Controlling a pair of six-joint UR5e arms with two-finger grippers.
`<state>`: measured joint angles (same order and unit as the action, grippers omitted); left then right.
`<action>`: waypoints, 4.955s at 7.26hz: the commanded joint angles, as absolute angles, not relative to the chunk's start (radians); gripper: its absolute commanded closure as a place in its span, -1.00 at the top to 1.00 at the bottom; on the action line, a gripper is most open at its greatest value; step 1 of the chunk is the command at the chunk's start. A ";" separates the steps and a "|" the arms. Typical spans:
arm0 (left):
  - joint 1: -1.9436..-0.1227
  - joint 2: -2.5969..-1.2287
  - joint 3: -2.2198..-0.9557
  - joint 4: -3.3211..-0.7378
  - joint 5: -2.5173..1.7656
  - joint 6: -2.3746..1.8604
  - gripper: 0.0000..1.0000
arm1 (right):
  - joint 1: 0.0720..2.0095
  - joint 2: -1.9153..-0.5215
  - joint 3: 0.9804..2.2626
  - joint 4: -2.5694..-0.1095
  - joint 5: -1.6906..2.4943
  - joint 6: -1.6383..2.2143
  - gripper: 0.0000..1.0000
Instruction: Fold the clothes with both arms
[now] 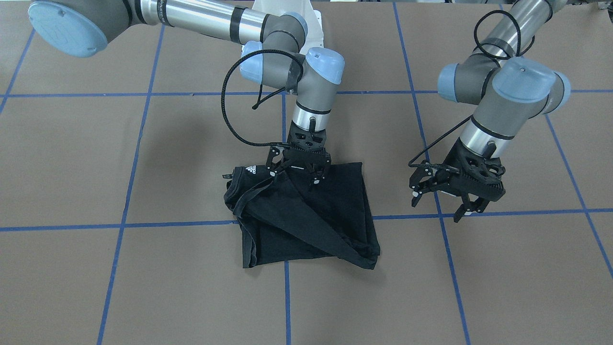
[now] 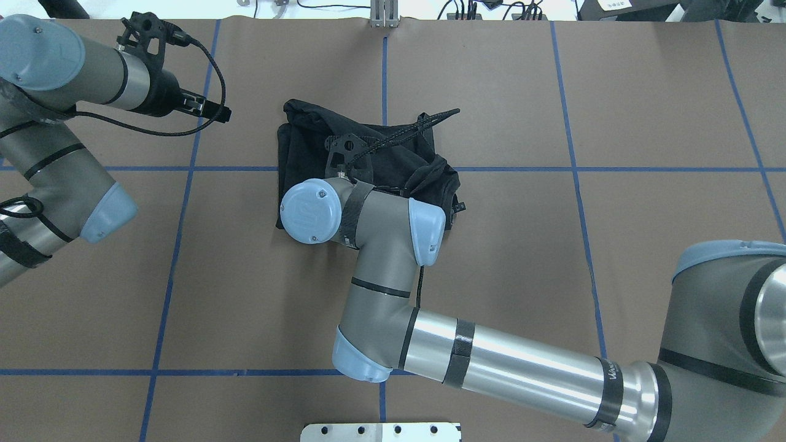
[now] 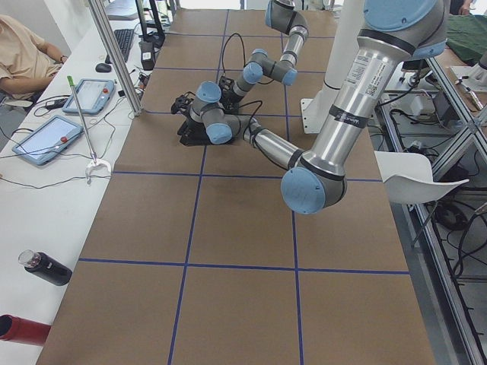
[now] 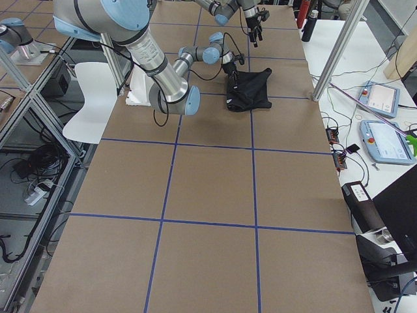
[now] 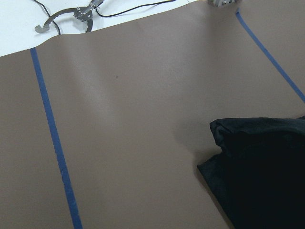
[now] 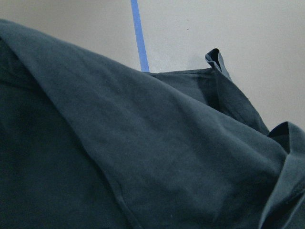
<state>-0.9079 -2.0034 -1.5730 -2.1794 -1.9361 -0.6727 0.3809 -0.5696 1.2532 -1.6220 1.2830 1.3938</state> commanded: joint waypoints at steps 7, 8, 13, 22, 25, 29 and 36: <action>-0.907 -2.002 -1.571 -2.180 -1.934 -0.675 1.00 | 0.331 -0.609 1.321 -1.678 1.278 1.442 -0.02; -0.907 -2.002 -1.571 -2.180 -1.933 -0.675 1.00 | 0.334 -0.609 1.321 -1.678 1.275 1.436 -0.33; -0.904 -2.002 -1.566 -2.180 -1.933 -0.675 1.00 | 0.364 -0.609 1.324 -1.678 1.258 1.390 -0.42; -0.905 -2.002 -1.574 -2.178 -1.933 -0.693 1.00 | 0.630 -0.589 1.067 -1.319 1.275 1.319 -1.00; -0.905 -2.002 -1.574 -2.180 -1.933 -0.693 1.00 | 0.641 -0.578 1.043 -1.296 1.294 1.304 1.00; -0.951 -1.976 -1.655 -2.101 -1.982 -0.605 1.00 | 0.781 -0.631 1.261 -1.427 1.713 1.180 1.00; -1.365 -1.705 -1.784 -1.644 -2.065 0.018 1.00 | 1.160 -1.438 1.899 -1.666 2.184 0.386 1.00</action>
